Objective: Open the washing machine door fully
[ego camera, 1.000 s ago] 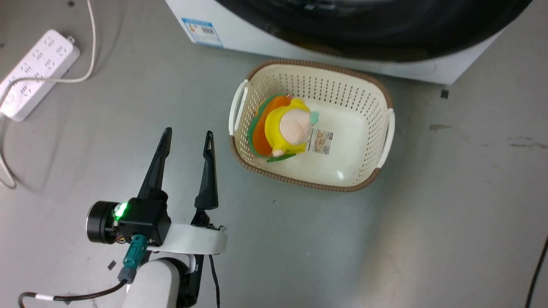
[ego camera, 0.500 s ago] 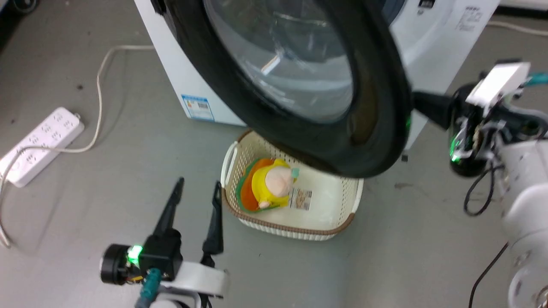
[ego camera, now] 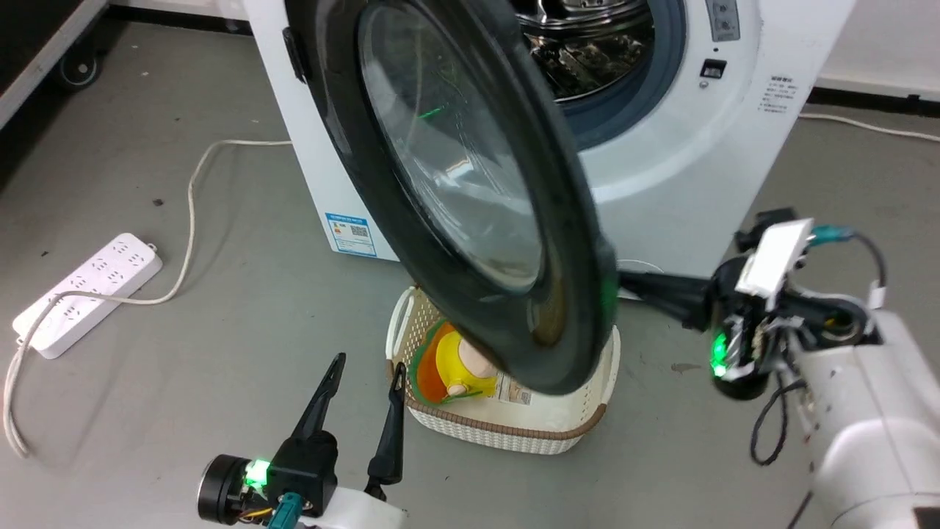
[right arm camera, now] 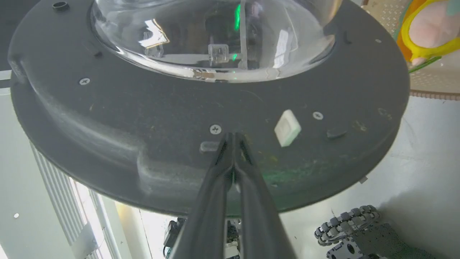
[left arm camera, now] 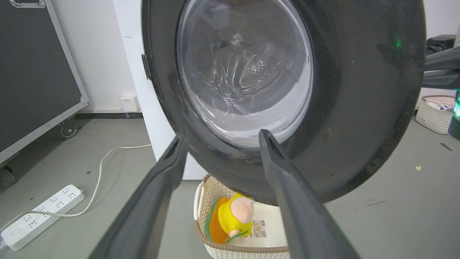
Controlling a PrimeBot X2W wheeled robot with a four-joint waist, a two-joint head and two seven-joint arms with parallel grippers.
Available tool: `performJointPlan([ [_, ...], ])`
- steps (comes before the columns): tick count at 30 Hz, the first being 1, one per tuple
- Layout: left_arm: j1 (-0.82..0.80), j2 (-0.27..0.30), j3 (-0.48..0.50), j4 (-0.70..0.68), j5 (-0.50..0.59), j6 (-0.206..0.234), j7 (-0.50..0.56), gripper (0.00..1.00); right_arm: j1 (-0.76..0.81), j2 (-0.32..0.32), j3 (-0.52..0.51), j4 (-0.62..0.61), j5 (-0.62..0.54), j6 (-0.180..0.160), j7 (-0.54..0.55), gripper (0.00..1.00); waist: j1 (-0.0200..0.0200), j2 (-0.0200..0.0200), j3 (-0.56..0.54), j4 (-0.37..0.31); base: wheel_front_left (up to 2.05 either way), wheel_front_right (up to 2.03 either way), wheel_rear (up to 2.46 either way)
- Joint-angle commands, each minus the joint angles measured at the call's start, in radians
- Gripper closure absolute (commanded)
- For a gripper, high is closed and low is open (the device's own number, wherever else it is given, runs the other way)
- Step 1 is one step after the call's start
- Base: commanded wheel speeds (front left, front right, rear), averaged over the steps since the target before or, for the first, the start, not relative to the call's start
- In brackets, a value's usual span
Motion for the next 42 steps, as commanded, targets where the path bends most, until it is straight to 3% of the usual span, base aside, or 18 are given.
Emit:
performJointPlan([
  [1, 0.012, 0.002, 0.003, 0.005, -0.006, -0.004, -0.006, 0.00, 0.037, 0.010, 0.056, -0.013, 0.050, 0.001, 0.002, 1.00, 0.0001, 0.0000, -0.003, 0.005, 0.00, 0.00, 0.00],
  [11, 0.017, 0.002, 0.011, 0.018, -0.026, -0.003, -0.006, 0.00, 0.154, 0.010, 0.422, -0.114, 0.361, 0.001, -0.097, 1.00, 0.0001, 0.0000, -0.015, 0.028, 0.00, 0.00, 0.00],
  [16, 0.023, 0.002, 0.016, 0.028, -0.040, -0.012, -0.006, 0.00, 0.191, 0.010, 0.574, -0.175, 0.460, 0.001, -0.158, 1.00, 0.0001, 0.0000, -0.020, 0.034, 0.00, 0.00, 0.00],
  [17, 0.024, 0.002, 0.031, 0.038, -0.046, -0.013, -0.006, 0.00, 0.199, 0.010, 0.616, -0.187, 0.494, 0.001, -0.221, 1.00, 0.0001, 0.0000, -0.026, 0.036, 0.00, 0.00, 0.00],
  [18, 0.024, 0.002, 0.035, 0.041, -0.047, -0.015, -0.006, 0.00, 0.197, 0.010, 0.620, -0.188, 0.492, 0.001, -0.249, 0.56, 0.0001, 0.0000, -0.028, 0.036, 0.00, 0.00, 0.00],
  [19, 0.024, 0.002, 0.039, 0.043, -0.050, -0.019, -0.006, 0.00, 0.197, 0.010, 0.619, -0.190, 0.490, 0.001, -0.272, 0.00, 0.0001, 0.0000, -0.032, 0.036, 0.00, 0.00, 0.00],
  [22, 0.029, 0.006, 0.044, 0.050, -0.057, -0.035, -0.006, 0.00, 0.199, -0.002, 0.609, -0.221, 0.484, 0.001, -0.315, 0.00, 0.0001, 0.0000, -0.041, 0.034, 0.00, 0.00, 0.00],
  [23, 0.030, 0.013, 0.060, 0.074, -0.084, -0.073, -0.006, 0.00, 0.235, -0.080, 0.571, -0.371, 0.399, 0.001, -0.482, 0.00, 0.0001, 0.0000, -0.056, 0.022, 0.00, 0.00, 0.00],
  [25, 0.027, 0.016, 0.063, 0.082, -0.091, -0.084, -0.006, 0.00, 0.253, -0.104, 0.566, -0.415, 0.361, 0.001, -0.532, 0.00, 0.0001, 0.0000, -0.061, 0.017, 0.00, 0.00, 0.00],
  [26, 0.022, 0.020, 0.078, 0.093, -0.111, -0.097, -0.006, 0.00, 0.295, -0.157, 0.569, -0.511, 0.262, 0.001, -0.635, 0.00, 0.0001, 0.0000, -0.072, 0.005, 0.00, 0.00, 0.00],
  [28, 0.020, 0.025, 0.088, 0.096, -0.116, -0.100, -0.006, 0.00, 0.315, -0.185, 0.574, -0.561, 0.202, 0.001, -0.694, 0.00, 0.0001, 0.0000, -0.076, -0.004, 0.00, 0.00, 0.00],
  [29, 0.015, 0.031, 0.114, 0.090, -0.126, -0.099, -0.006, 0.00, 0.356, -0.239, 0.590, -0.636, 0.069, 0.001, -0.819, 0.00, 0.0001, 0.0000, -0.084, -0.023, 0.00, 0.00, 0.00],
  [30, 0.015, 0.031, 0.114, 0.090, -0.126, -0.099, -0.006, 0.00, 0.356, -0.239, 0.590, -0.636, 0.069, 0.001, -0.819, 0.00, 0.0001, 0.0000, -0.084, -0.023, 0.00, 0.00, 0.00],
  [32, 0.020, 0.044, 0.147, 0.085, -0.138, -0.101, -0.006, 0.00, 0.420, -0.339, 0.641, -0.705, -0.253, 0.001, -1.069, 0.00, 0.0001, 0.0000, -0.102, -0.063, 0.00, 0.00, 0.00],
  [36, 0.037, 0.061, 0.156, 0.100, -0.152, -0.113, -0.005, 0.00, 0.494, -0.340, 0.575, -0.689, -0.511, 0.001, -1.257, 0.00, 0.0001, 0.0000, -0.112, -0.100, 0.00, 0.00, 0.00],
  [42, 0.047, 0.073, 0.147, 0.116, -0.167, -0.120, -0.002, 0.00, 0.664, -0.222, 0.374, -0.722, -0.876, 0.001, -1.300, 0.00, 0.0001, 0.0000, -0.121, -0.130, 0.00, 0.00, 0.00],
])
